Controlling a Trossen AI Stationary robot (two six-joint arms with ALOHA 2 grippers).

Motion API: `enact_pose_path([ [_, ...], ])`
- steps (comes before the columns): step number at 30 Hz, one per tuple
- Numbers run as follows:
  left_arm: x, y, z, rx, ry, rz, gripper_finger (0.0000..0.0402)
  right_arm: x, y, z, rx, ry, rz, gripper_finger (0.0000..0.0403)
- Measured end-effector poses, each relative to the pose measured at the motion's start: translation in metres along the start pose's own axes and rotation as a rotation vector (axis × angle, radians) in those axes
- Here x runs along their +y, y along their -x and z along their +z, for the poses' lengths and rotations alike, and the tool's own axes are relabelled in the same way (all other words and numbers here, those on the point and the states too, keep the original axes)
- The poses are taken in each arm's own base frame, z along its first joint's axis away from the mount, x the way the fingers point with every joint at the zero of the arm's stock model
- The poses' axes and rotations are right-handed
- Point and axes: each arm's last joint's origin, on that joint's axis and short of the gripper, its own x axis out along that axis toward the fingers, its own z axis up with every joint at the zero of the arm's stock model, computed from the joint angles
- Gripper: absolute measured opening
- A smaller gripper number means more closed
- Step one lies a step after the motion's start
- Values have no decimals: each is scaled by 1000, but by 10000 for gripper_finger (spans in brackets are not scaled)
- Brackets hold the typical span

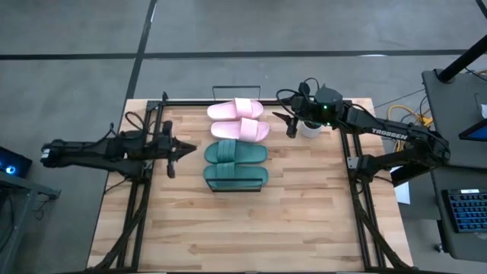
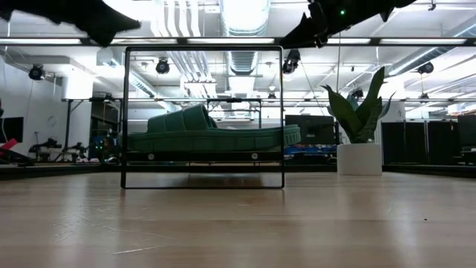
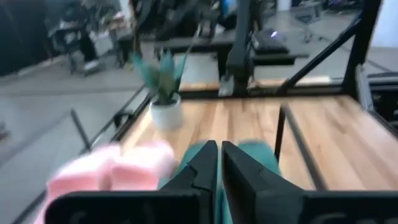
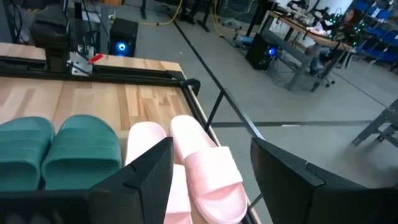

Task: Pick and place slides into the shelf
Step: Return to Home position

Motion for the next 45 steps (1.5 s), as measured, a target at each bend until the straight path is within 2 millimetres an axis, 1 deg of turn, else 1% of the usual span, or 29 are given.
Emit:
enact_pose_path([
  [2, 0, 7, -13, 17, 32, 7, 7, 0, 0, 0, 1, 0, 1, 203],
  [8, 2, 30, -43, -64, 65, 14, 1, 1, 0, -3, 30, -4, 10, 203],
  [11, 5, 39, -52, -111, 77, 98, 1, 2, 0, -5, 52, -19, 16, 203],
  [12, 5, 41, -58, -98, 75, 105, 0, 2, 0, -6, 59, -30, 18, 203],
  [14, 4, 40, -71, -74, 69, 100, 0, 2, 0, -8, 66, -64, 21, 203],
  [17, 2, 33, -84, -50, 43, 107, 0, 6, -1, -14, 73, -102, 68, 203],
  [19, 1, 30, -88, -58, 26, 109, 0, 11, -3, -23, 53, -125, 113, 203],
  [22, -1, 26, -97, -45, 19, 111, 0, 20, -6, -44, -16, -146, 181, 203],
  [24, -1, 26, -98, -58, 17, 112, 0, 27, -5, -58, -49, -146, 213, 203],
  [27, -1, 25, -98, -60, 14, 112, 0, 37, 4, -81, -30, -139, 232, 203],
  [30, -1, 25, -97, -63, 14, 114, 0, 44, 15, -101, -47, -158, 236, 203],
  [33, 0, 25, -99, -57, 14, 135, 0, 48, 33, -113, -101, -193, 222, 203],
  [37, 0, 24, -101, -50, 5, 147, 0, 54, 57, -138, -118, -261, 185, 203],
  [41, 0, 24, -102, -47, 4, 154, 0, 73, 72, -152, -168, -291, 271, 203],
  [45, 0, 24, -101, -54, 12, 142, 0, 89, 86, -154, -209, -247, 236, 193],
])
